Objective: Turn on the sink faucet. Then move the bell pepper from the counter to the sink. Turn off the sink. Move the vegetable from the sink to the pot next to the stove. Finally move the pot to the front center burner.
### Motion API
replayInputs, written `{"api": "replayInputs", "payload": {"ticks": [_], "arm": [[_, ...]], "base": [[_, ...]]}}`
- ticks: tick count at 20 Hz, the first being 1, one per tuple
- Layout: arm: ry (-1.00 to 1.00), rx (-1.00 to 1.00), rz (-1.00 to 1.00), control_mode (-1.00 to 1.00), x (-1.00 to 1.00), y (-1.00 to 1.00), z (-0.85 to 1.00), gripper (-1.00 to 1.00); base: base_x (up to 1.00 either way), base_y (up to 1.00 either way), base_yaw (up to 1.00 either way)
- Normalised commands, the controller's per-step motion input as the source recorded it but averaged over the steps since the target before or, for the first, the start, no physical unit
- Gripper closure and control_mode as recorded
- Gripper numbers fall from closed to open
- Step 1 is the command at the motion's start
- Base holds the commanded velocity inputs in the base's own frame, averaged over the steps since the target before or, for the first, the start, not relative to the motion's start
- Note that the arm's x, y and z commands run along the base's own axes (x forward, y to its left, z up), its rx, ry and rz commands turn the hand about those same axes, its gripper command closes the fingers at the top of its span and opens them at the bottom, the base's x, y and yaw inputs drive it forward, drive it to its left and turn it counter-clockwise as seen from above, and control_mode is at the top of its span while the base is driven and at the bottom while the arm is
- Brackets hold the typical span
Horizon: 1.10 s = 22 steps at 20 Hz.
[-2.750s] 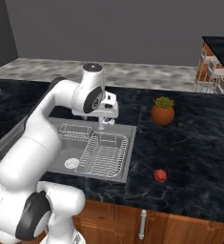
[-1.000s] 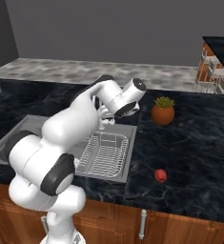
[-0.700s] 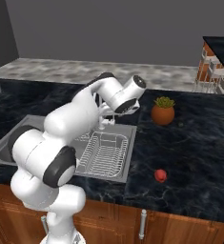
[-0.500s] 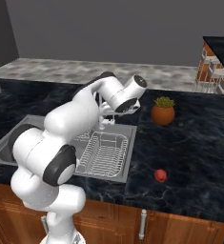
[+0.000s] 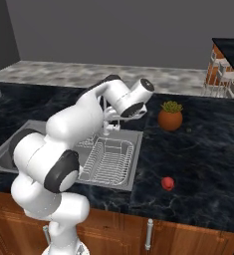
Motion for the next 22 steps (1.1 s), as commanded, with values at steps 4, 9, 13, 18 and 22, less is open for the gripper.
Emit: {"api": "replayInputs", "payload": {"ticks": [4, 9, 13, 18, 22], "arm": [[-0.01, 0.00, 0.00, -1.00, 0.00, -0.11, -0.10, -1.00], [0.00, 0.00, 0.00, -1.00, 0.00, -0.06, -0.07, -1.00], [0.00, 0.00, 0.00, -1.00, 0.00, -0.03, -0.03, -1.00], [-0.03, 0.00, 0.00, -1.00, 0.00, -0.05, -0.11, -1.00], [-0.03, 0.00, 0.00, -1.00, 0.00, -0.10, -0.18, -1.00]], "base": [[0.00, 0.00, 0.00], [0.00, 0.00, 0.00], [0.00, 0.00, 0.00], [0.00, 0.00, 0.00], [0.00, 0.00, 0.00]]}}
